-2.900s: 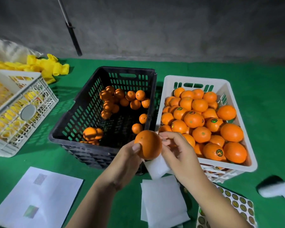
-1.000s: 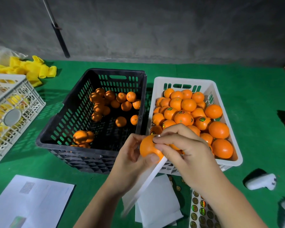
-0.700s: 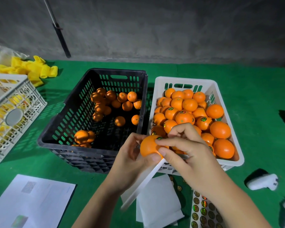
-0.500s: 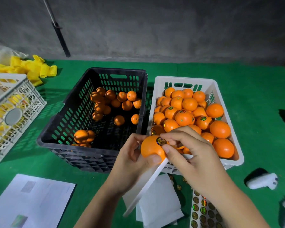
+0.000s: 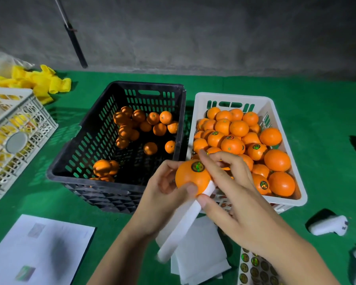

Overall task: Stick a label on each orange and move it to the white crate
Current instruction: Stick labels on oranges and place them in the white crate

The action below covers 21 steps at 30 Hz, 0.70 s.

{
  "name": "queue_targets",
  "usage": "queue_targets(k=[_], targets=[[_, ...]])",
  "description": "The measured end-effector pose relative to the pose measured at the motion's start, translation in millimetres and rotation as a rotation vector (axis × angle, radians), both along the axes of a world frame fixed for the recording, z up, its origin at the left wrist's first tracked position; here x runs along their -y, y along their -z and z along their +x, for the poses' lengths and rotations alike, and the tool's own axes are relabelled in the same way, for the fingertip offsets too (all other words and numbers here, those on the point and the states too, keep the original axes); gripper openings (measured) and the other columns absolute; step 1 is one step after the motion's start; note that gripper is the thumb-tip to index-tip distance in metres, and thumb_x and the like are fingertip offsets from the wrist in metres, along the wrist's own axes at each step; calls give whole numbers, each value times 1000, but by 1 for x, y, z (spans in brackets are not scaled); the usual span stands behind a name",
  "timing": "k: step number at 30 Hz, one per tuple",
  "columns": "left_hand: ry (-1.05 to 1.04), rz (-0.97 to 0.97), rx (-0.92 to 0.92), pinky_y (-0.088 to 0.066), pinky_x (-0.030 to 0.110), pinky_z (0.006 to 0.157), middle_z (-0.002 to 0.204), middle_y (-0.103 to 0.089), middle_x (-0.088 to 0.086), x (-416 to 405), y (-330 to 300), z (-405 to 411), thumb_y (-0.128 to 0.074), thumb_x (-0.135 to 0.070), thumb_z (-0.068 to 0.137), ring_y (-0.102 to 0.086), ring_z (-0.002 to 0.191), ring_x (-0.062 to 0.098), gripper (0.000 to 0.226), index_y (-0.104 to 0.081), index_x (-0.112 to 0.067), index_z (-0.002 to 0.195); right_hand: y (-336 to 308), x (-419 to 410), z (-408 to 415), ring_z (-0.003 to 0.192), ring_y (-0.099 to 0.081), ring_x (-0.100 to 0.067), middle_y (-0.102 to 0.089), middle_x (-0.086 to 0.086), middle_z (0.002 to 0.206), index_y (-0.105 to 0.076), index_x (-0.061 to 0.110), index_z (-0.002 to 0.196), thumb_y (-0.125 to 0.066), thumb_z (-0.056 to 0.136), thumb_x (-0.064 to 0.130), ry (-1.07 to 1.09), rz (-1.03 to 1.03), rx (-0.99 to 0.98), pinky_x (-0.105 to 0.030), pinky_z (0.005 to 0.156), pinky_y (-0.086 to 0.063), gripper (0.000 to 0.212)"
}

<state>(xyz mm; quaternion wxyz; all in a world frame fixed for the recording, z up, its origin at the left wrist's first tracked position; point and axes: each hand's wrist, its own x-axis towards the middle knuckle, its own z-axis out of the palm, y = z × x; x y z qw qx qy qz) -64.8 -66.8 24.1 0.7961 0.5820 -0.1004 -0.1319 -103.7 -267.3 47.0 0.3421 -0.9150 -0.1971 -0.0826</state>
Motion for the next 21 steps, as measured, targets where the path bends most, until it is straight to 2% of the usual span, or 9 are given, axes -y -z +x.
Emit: queue_targets(k=[3, 5, 7, 9, 13, 15, 17, 18, 21], targets=[[-12, -7, -1, -57, 29, 88, 117, -73, 10, -1, -7, 2, -92, -54, 71, -71, 107, 22, 70, -66, -12, 121, 1, -3, -2, 140, -39, -20, -33, 17, 143, -26, 48, 162, -53, 100, 61, 26, 151, -56, -15, 81, -49, 69], [-26, 30, 7, -58, 29, 89, 119, -73, 9, -2, -9, 2, -93, -57, 68, -71, 108, 23, 70, -67, -17, 120, -1, -1, -3, 138, -41, -20, -36, 17, 141, -30, 47, 161, -52, 99, 66, 39, 130, -32, -24, 88, -53, 69], [-11, 11, 0, -58, 31, 89, 121, -73, 11, -1, -8, 1, -94, -54, 68, -71, 109, 25, 70, -68, -15, 120, -4, 1, -4, 142, -40, -18, -37, 21, 145, -26, 45, 163, -52, 99, 68, 40, 127, -16, -29, 100, -47, 72], [0, -19, -15, -59, 32, 88, 121, -73, 11, 1, -9, -1, -94, -49, 70, -72, 109, 24, 71, -66, -10, 123, -6, -2, -6, 144, -40, -15, -37, 20, 147, -27, 45, 162, -53, 99, 67, 23, 158, -14, -28, 100, -45, 72], [-18, -35, -10, -58, 28, 87, 118, -73, 12, 5, -10, -3, -91, -43, 75, -72, 106, 21, 74, -60, 1, 127, 1, -13, -5, 139, -45, -22, -44, 6, 138, -48, 33, 156, -62, 99, 53, 27, 325, -12, -19, 103, -43, 62], [-31, 4, 1, -58, 30, 88, 119, -74, 13, 3, -4, -3, -87, -30, 81, -72, 108, 23, 61, -60, 1, 126, 3, -14, -3, 136, -48, -23, -46, 4, 134, -52, 30, 154, -63, 99, 48, 38, 358, -43, -17, 101, -44, 59], [-37, 64, 5, -58, 31, 90, 120, -74, 14, 1, 2, -3, -86, -12, 85, -72, 109, 26, 48, -61, -1, 125, 3, -10, -3, 131, -52, -22, -49, 7, 131, -55, 30, 151, -60, 100, 50, 41, 357, -71, -19, 90, -48, 54], [-35, 75, 3, -58, 32, 92, 120, -74, 14, 1, 5, -4, -87, -11, 84, -72, 110, 27, 48, -62, -3, 125, 3, -8, -2, 129, -54, -20, -51, 9, 129, -59, 30, 148, -58, 102, 51, 44, 363, -79, -17, 87, -49, 50], [-1, 60, -4, -57, 32, 91, 123, -72, 11, 1, 7, -10, -97, -36, 72, -71, 111, 25, 60, -67, -15, 121, 0, -3, 1, 120, -60, -12, -59, 12, 119, -72, 36, 133, -60, 99, 47, 71, 457, -113, -12, 91, -47, 37]])
